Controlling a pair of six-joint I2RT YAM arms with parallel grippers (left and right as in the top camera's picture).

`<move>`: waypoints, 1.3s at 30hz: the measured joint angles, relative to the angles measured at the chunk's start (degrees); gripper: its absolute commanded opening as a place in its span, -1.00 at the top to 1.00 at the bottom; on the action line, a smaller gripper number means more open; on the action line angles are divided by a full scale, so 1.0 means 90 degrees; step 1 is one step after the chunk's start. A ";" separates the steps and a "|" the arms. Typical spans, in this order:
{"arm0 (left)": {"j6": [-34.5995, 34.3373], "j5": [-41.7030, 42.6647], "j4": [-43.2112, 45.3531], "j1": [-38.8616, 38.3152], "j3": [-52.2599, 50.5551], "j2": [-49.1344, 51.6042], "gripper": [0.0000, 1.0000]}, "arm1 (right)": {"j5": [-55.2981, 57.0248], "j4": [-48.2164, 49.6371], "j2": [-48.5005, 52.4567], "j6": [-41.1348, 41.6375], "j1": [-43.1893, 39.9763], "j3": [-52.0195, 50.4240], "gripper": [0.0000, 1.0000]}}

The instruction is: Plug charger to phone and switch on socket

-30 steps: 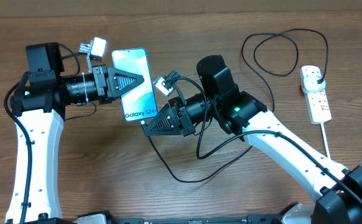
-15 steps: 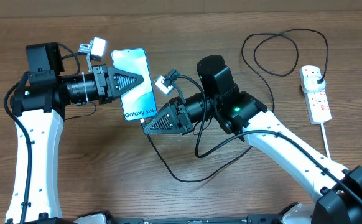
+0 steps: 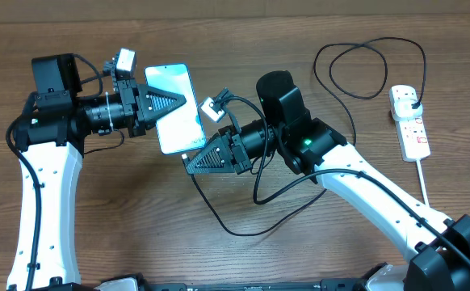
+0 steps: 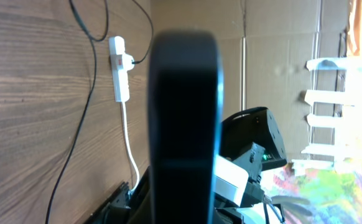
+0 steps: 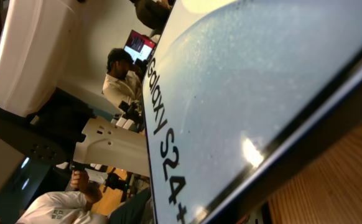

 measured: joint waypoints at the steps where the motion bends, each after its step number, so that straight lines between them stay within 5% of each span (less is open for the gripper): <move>1: 0.0002 0.0027 0.0078 0.0000 0.0000 0.0000 0.91 | 0.0000 0.0049 0.0000 0.0051 -0.0019 0.0000 0.93; 39: 0.0015 0.0010 0.1088 -0.0002 -0.0002 0.0000 0.91 | -0.0058 0.0131 0.0000 0.0238 -0.0228 0.0000 0.93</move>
